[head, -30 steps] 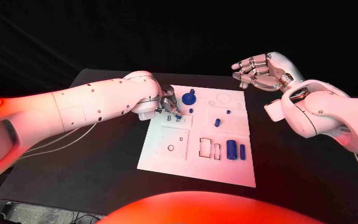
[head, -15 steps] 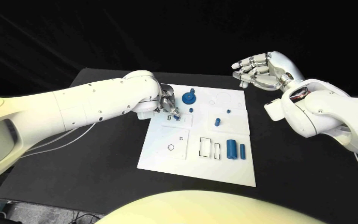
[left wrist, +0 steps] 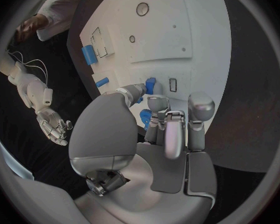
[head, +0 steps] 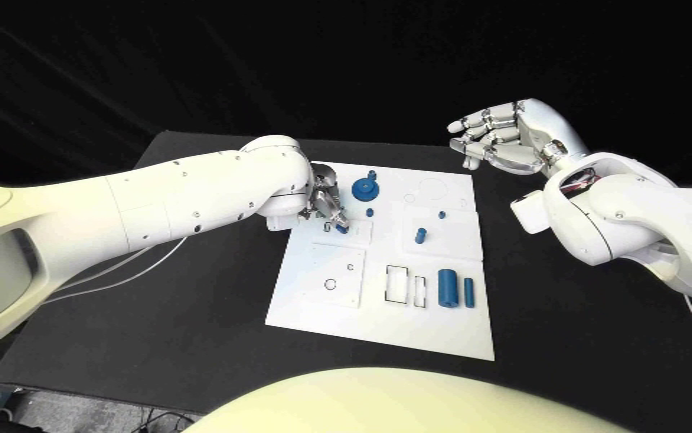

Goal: Assemble the parts on the task board

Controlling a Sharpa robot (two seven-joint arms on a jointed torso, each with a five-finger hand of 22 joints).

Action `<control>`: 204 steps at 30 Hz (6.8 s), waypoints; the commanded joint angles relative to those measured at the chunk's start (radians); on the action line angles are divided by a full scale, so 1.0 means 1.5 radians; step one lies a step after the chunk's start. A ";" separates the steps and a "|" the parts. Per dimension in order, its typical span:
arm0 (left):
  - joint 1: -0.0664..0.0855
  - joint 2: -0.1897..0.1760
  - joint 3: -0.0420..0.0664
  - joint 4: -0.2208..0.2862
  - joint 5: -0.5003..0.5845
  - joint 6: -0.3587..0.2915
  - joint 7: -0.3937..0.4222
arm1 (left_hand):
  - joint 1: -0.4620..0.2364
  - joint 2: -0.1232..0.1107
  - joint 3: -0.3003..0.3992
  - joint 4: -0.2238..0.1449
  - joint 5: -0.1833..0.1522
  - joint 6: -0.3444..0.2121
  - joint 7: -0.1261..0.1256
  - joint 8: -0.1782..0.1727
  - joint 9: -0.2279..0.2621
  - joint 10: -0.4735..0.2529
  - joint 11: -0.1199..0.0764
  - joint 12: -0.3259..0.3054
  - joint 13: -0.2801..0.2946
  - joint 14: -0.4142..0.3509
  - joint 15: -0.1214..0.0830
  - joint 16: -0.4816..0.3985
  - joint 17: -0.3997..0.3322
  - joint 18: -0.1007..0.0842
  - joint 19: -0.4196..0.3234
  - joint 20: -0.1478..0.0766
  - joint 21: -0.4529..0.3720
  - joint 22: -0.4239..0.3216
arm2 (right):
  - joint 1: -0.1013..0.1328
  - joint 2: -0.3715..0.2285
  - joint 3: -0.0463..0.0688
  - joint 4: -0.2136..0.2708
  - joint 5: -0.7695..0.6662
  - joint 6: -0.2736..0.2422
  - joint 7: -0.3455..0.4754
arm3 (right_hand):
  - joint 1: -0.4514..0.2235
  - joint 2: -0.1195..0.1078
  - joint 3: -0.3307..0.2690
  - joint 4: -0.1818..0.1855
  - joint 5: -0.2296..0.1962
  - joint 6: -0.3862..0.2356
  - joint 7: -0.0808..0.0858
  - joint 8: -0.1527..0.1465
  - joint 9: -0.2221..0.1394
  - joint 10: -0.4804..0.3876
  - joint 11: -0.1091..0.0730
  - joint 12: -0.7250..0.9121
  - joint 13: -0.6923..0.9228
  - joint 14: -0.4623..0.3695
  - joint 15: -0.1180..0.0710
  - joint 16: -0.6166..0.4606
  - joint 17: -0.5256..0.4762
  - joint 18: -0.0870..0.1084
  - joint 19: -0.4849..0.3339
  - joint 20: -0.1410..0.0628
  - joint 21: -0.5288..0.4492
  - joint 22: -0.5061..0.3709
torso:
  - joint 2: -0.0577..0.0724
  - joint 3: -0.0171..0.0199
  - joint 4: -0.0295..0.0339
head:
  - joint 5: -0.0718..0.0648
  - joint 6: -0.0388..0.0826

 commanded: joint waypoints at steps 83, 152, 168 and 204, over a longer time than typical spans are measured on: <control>-0.002 -0.006 0.002 0.020 0.005 -0.046 -0.006 | -0.024 -0.004 0.142 -0.137 0.133 0.031 -0.012 -0.011 0.004 0.015 -0.004 0.001 0.011 0.059 -0.010 0.007 0.131 -0.007 0.014 -0.004 0.019 0.021 | -0.001 0.001 0.000 0.000 0.002 0.008 0.005 | -0.003 0.006 -0.003 -0.002 0.003 -0.001 0.006 0.003 -0.001 0.005 0.001 -0.005 -0.002 0.004 0.001 -0.006 0.002 0.002 0.000 0.001 -0.004 0.001 | 0.000 0.0004 0.0008 | -0.004 -0.008; -0.008 0.004 0.001 0.010 -0.008 -0.009 -0.035 | -0.027 -0.005 0.143 -0.139 0.140 0.033 -0.012 -0.012 0.005 0.015 -0.005 -0.003 0.007 0.058 -0.010 0.005 0.127 -0.007 0.014 -0.005 0.020 0.022 | -0.001 0.003 0.000 0.001 0.008 0.010 0.004 | -0.003 0.006 -0.003 -0.002 0.004 -0.001 0.006 0.003 -0.001 0.005 0.001 -0.005 -0.003 0.004 0.001 -0.008 0.002 0.002 -0.001 0.001 -0.004 0.001 | 0.000 0.0008 0.0002 | -0.001 -0.008; -0.009 0.016 0.001 0.003 -0.010 0.025 -0.053 | -0.028 -0.005 0.143 -0.139 0.140 0.033 -0.012 -0.012 0.005 0.014 -0.005 -0.004 0.005 0.057 -0.010 0.005 0.125 -0.007 0.014 -0.005 0.020 0.022 | -0.002 0.006 0.000 0.001 0.012 0.012 0.004 | -0.004 0.007 -0.003 -0.002 0.005 -0.001 0.006 0.004 -0.001 0.006 0.001 -0.005 -0.005 0.005 0.001 -0.010 0.003 0.002 -0.001 0.001 -0.005 0.001 | 0.000 0.0006 -0.0002 | -0.004 -0.008; -0.016 0.040 0.001 -0.017 -0.007 0.019 -0.073 | -0.067 0.019 0.134 -0.127 0.133 0.035 -0.017 -0.014 0.015 0.026 -0.008 0.002 0.017 0.058 -0.012 0.006 0.129 -0.008 0.015 -0.006 0.021 0.025 | -0.003 0.005 0.000 0.002 0.014 0.012 0.004 | -0.004 0.008 -0.003 -0.002 0.005 -0.001 0.006 0.004 -0.001 0.006 0.001 -0.005 -0.005 0.005 0.001 -0.010 0.004 0.002 -0.001 0.001 -0.005 0.001 | -0.001 0.0008 0.0008 | -0.008 -0.008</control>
